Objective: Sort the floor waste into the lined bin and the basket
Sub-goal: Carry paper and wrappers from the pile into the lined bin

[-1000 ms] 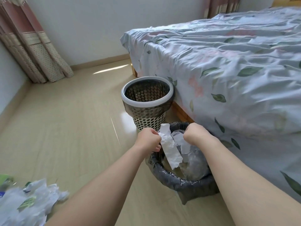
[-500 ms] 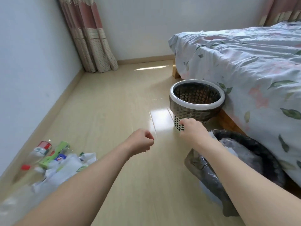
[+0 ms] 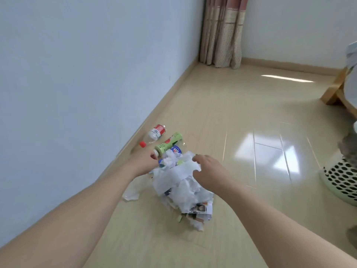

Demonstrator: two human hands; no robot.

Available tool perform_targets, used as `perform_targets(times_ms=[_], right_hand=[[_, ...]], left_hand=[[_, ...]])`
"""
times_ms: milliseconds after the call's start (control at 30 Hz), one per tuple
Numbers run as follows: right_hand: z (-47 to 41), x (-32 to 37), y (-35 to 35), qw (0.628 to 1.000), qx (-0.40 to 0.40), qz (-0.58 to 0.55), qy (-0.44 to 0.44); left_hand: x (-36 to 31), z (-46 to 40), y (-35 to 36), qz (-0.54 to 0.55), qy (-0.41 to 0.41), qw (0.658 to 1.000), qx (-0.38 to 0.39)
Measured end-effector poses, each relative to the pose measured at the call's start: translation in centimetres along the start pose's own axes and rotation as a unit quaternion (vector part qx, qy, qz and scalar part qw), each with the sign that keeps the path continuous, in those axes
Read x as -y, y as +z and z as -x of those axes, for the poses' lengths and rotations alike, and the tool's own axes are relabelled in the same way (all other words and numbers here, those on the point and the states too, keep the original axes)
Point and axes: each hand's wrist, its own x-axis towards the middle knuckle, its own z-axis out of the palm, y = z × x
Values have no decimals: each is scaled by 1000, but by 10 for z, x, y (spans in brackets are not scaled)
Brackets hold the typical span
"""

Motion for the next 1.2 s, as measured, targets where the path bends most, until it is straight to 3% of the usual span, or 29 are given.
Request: perform_targets(times_ms=[233, 467, 600, 733, 833, 933, 1000, 1100, 1200], right_hand=[[-50, 6, 62, 991, 69, 114, 9], [-105, 8, 81, 968, 80, 234, -47], [-116, 6, 89, 953, 78, 279, -87], [-116, 0, 91, 950, 44, 284, -124], [-113, -3, 86, 952, 39, 261, -152], [-109, 0, 74, 956, 23, 220, -193], [-105, 3, 63, 966, 17, 168, -194], [-98, 5, 47, 989, 12, 46, -140], [-87, 3, 27, 996, -25, -31, -85]], left_hand=[[114, -16, 33, 42, -87, 995, -10], [119, -53, 57, 10, -28, 1000, -8], [123, -81, 57, -64, 4, 997, -33], [116, -122, 66, -164, -18, 986, -35], [111, -133, 85, -269, -8, 963, -18], [111, -134, 91, -302, 22, 952, -43], [111, -132, 86, -253, 4, 967, -42], [113, -120, 71, -43, -40, 993, -99], [95, -106, 48, 183, -110, 955, -207]])
